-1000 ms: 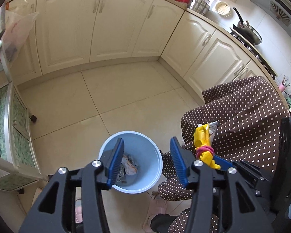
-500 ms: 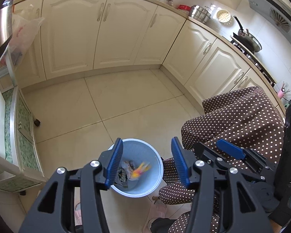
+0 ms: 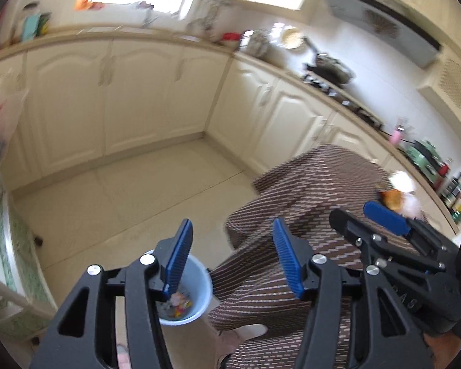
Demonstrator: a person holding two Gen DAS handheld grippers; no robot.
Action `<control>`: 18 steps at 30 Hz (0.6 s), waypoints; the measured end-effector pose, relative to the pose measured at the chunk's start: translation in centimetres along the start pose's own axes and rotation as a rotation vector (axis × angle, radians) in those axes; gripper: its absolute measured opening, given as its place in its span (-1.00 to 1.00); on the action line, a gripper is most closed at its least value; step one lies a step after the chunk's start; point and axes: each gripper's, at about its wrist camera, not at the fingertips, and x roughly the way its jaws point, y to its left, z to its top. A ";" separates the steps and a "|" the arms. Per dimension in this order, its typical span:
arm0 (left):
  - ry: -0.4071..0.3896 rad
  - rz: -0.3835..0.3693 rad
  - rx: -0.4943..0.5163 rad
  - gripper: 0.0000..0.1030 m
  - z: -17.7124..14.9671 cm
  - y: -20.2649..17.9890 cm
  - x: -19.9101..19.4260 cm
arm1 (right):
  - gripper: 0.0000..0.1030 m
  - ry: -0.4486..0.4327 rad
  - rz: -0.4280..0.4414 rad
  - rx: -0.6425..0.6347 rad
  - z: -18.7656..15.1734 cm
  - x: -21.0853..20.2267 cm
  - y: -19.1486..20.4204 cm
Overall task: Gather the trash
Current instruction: 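Move both tools back toward the table of remaining trash, then grasp the orange peel with the right gripper while the left grasps a small peel piece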
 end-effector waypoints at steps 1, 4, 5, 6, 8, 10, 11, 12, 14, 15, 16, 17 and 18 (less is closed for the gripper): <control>-0.004 -0.018 0.022 0.04 0.2 -1.3 -0.3 | 0.21 -0.013 -0.010 0.007 0.1 -0.8 -0.7; 0.000 -0.079 0.087 0.05 0.6 -5.5 -0.5 | 0.23 -0.047 -0.054 0.044 -0.1 -3.4 -4.0; 0.004 -0.097 0.115 0.05 0.7 -7.3 -0.3 | 0.24 -0.057 -0.080 0.061 -0.3 -4.4 -5.5; 0.008 -0.109 0.133 0.05 0.7 -8.4 -0.2 | 0.24 -0.059 -0.096 0.073 -0.4 -4.9 -6.5; 0.022 -0.145 0.175 0.05 0.5 -11.4 0.3 | 0.25 -0.064 -0.139 0.115 -1.2 -6.2 -9.7; 0.046 -0.178 0.213 0.05 0.0 -14.3 1.1 | 0.25 -0.061 -0.179 0.152 -2.2 -7.1 -12.3; 0.062 -0.194 0.238 0.05 -0.2 -16.0 1.7 | 0.25 -0.059 -0.194 0.170 -2.6 -7.4 -13.6; 0.071 -0.204 0.255 0.05 -0.4 -17.1 2.1 | 0.25 -0.056 -0.211 0.187 -2.9 -7.6 -14.6; 0.099 -0.232 0.295 0.05 -0.8 -19.8 3.2 | 0.25 -0.046 -0.246 0.219 -4.0 -8.1 -16.9; 0.110 -0.241 0.304 0.05 -1.0 -20.8 3.8 | 0.26 -0.039 -0.261 0.237 -4.5 -8.3 -18.1; 0.126 -0.251 0.315 0.05 -1.1 -22.0 4.6 | 0.26 -0.025 -0.278 0.261 -5.2 -8.3 -19.5; 0.137 -0.256 0.324 0.05 -1.4 -22.8 5.3 | 0.26 -0.015 -0.287 0.274 -5.6 -8.3 -20.4; 0.154 -0.260 0.340 0.05 -1.5 -23.9 6.2 | 0.26 -0.007 -0.298 0.290 -6.1 -8.4 -21.3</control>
